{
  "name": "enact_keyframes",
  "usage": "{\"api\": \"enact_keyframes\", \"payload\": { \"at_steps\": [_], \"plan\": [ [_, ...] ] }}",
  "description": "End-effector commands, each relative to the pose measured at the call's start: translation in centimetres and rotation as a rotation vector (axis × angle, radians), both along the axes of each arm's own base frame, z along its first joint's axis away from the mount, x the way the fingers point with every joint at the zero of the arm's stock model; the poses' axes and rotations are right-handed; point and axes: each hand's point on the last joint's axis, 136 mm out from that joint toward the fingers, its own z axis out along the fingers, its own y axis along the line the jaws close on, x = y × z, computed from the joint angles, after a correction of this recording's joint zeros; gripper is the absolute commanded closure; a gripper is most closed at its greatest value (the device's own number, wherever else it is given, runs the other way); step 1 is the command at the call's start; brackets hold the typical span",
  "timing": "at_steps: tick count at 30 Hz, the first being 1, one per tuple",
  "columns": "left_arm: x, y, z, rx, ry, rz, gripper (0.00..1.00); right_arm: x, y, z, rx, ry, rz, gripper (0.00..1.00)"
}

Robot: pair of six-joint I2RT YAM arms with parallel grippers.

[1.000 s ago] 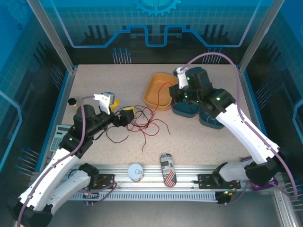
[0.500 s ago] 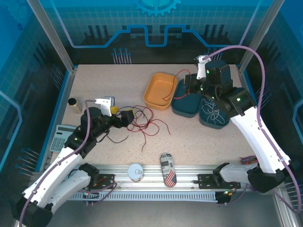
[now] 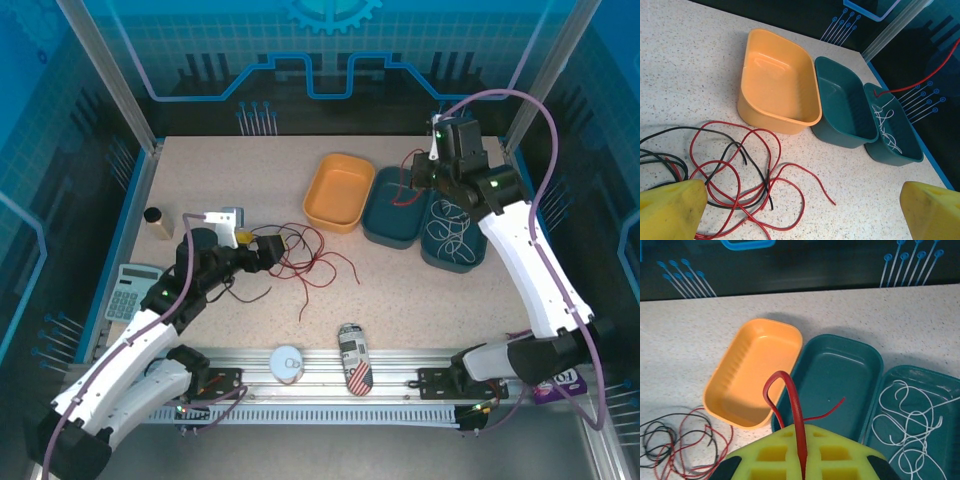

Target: Untangle the cables

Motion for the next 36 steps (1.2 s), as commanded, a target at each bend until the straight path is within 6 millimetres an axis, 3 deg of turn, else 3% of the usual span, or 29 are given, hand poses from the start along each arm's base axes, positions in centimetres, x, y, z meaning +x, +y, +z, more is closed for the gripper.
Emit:
{"api": "enact_keyframes", "payload": {
  "at_steps": [1,15,24,36],
  "plan": [
    [0.0,-0.3,-0.4,-0.023,0.010,-0.019,0.01,1.0,-1.1,-2.4,-0.022,0.067,-0.030,0.97],
    [-0.5,-0.8,-1.6,-0.054,0.060,-0.036,0.01,4.7,-4.7,-11.4,-0.062,0.372,-0.130,0.98],
    [-0.3,-1.0,-1.5,-0.059,0.060,-0.042,0.01,8.0,-6.2,-15.5,-0.196,0.480,-0.190,0.99],
    [-0.3,-1.1,-1.7,-0.058,0.073,-0.048,0.01,12.1,-5.5,-21.4,-0.321,0.582,-0.210,0.98]
  ]
}}
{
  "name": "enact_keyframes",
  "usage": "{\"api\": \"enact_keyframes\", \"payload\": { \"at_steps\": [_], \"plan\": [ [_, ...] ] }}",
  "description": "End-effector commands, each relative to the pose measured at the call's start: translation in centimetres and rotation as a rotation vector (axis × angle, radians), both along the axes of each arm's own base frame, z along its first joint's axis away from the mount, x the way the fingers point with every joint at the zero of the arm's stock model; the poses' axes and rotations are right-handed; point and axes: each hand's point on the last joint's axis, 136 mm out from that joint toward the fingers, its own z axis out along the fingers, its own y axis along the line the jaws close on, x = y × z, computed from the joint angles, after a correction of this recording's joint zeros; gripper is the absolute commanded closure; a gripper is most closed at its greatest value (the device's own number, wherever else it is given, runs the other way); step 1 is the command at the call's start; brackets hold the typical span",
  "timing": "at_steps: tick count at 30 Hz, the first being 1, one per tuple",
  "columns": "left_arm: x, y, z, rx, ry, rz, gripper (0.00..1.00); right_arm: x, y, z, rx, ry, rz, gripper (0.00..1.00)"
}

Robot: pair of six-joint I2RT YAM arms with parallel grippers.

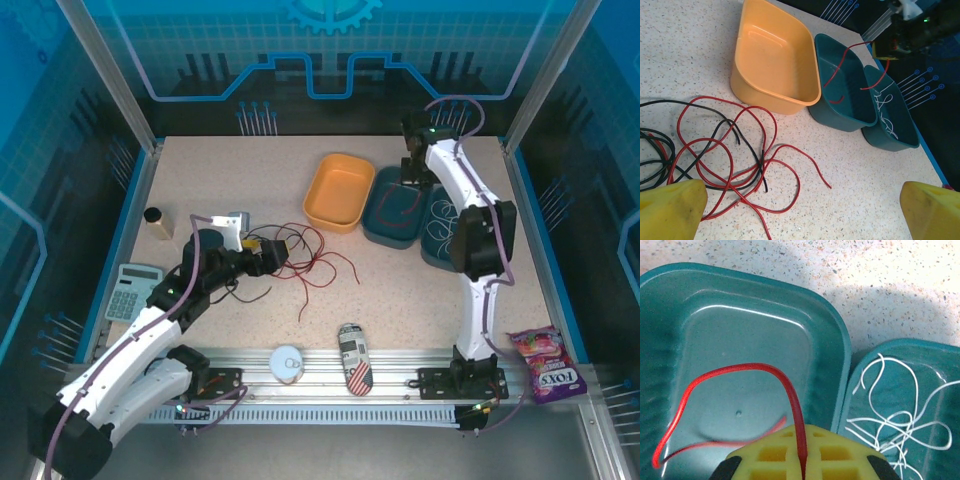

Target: Untangle the cables

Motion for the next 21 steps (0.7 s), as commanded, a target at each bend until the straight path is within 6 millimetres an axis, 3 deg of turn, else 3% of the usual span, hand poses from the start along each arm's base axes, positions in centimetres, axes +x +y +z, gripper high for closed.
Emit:
{"api": "enact_keyframes", "payload": {
  "at_steps": [1,7,11,16,21],
  "plan": [
    [0.0,-0.2,0.5,-0.036,-0.005,-0.007,0.01,-0.1,0.1,-1.4,-0.067,0.062,0.008,0.97],
    [-0.3,-0.1,0.2,-0.035,0.002,-0.006,0.01,0.2,0.8,-3.6,-0.086,0.098,0.024,0.93],
    [-0.4,0.0,0.1,-0.034,0.008,-0.004,0.01,0.0,1.3,-4.5,-0.074,0.108,0.046,0.85],
    [-0.3,0.1,-0.1,-0.039,0.009,0.006,0.01,-0.2,1.8,-3.9,-0.047,0.092,0.062,0.71],
    [-0.3,0.1,-0.1,-0.042,0.011,0.007,0.01,-0.7,2.2,-3.0,-0.017,0.076,0.072,0.63]
  ]
}}
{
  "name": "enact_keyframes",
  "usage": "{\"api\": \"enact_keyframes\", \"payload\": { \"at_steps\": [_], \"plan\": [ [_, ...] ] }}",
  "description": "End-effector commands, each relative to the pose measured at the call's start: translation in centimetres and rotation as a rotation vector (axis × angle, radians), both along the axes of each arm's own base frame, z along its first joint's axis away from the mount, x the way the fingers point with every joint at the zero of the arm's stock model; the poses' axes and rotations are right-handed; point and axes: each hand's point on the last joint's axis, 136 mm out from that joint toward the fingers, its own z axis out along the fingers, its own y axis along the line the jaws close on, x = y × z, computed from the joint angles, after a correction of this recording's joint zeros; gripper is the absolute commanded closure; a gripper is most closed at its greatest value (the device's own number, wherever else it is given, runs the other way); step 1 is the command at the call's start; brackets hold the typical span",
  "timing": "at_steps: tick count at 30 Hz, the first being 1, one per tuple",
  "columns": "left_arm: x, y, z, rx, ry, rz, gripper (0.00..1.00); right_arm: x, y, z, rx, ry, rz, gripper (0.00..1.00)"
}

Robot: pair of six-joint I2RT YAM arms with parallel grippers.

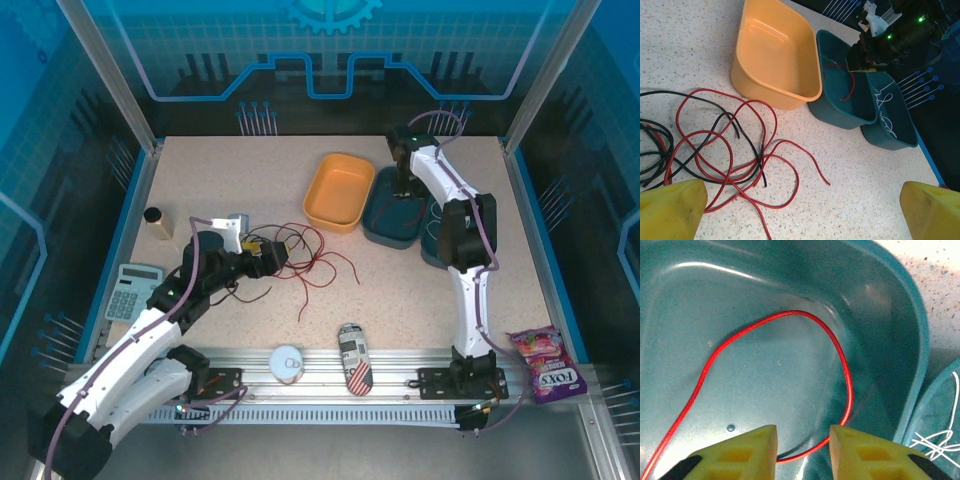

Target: Untangle the cables

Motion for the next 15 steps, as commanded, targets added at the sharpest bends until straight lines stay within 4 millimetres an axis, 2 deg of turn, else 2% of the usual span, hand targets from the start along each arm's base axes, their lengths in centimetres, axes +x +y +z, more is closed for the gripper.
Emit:
{"api": "enact_keyframes", "payload": {
  "at_steps": [1,7,15],
  "plan": [
    [0.0,0.0,0.4,-0.024,-0.010,0.001,0.01,-0.5,1.1,2.8,0.046,-0.050,0.019,0.62],
    [0.0,0.3,0.2,-0.019,-0.002,0.013,0.01,-1.6,2.9,5.1,0.129,-0.090,0.064,0.54],
    [0.5,2.6,-1.9,0.032,0.106,0.166,0.01,-4.6,9.8,9.5,0.349,-0.180,0.229,0.43]
  ]
}}
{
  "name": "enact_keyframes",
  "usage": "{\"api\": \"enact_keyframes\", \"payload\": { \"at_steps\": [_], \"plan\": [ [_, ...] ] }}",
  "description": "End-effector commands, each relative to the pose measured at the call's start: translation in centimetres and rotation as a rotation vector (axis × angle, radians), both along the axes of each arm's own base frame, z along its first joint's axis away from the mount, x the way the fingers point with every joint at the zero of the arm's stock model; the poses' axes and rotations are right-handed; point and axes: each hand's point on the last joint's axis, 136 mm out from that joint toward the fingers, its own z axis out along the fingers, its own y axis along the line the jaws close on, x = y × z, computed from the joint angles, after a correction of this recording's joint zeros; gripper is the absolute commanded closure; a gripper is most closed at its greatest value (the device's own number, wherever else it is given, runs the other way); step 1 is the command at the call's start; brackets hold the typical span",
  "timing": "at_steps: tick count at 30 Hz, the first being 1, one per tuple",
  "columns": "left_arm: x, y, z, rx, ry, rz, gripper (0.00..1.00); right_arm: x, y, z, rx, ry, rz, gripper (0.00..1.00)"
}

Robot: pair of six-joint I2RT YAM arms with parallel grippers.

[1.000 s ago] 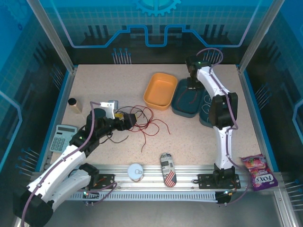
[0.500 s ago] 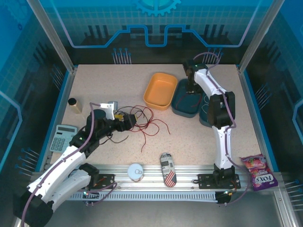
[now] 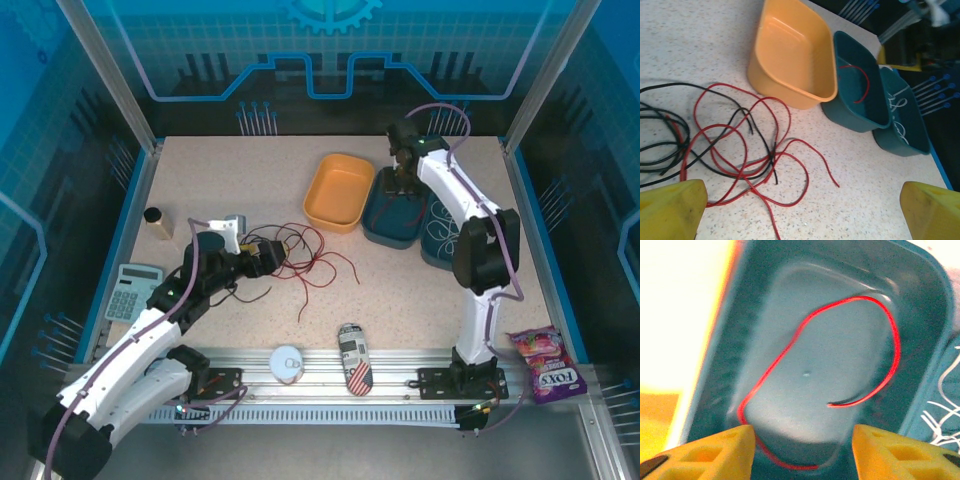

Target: Untangle the cables

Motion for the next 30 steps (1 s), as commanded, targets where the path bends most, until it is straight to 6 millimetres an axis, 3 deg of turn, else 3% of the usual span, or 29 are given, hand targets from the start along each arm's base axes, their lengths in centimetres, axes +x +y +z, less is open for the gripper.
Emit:
{"api": "enact_keyframes", "payload": {
  "at_steps": [1,7,16,22,30],
  "plan": [
    [0.3,1.6,-1.0,0.019,0.069,0.102,0.01,-1.7,4.7,2.8,0.128,-0.055,0.110,0.42],
    [0.4,2.9,-3.5,0.005,0.190,0.213,0.01,-5.9,11.7,3.3,0.176,-0.060,0.260,0.37],
    [-0.4,5.9,-7.1,-0.095,0.336,0.413,0.01,-11.5,21.0,0.4,0.261,0.005,0.362,0.39],
    [-1.1,7.2,-8.4,-0.113,0.369,0.479,0.01,-12.7,25.1,-2.4,0.365,0.103,0.365,0.43],
    [-1.6,7.4,-9.3,-0.124,0.396,0.486,0.01,-12.6,28.4,-5.5,0.435,0.166,0.383,0.51]
  ]
}}
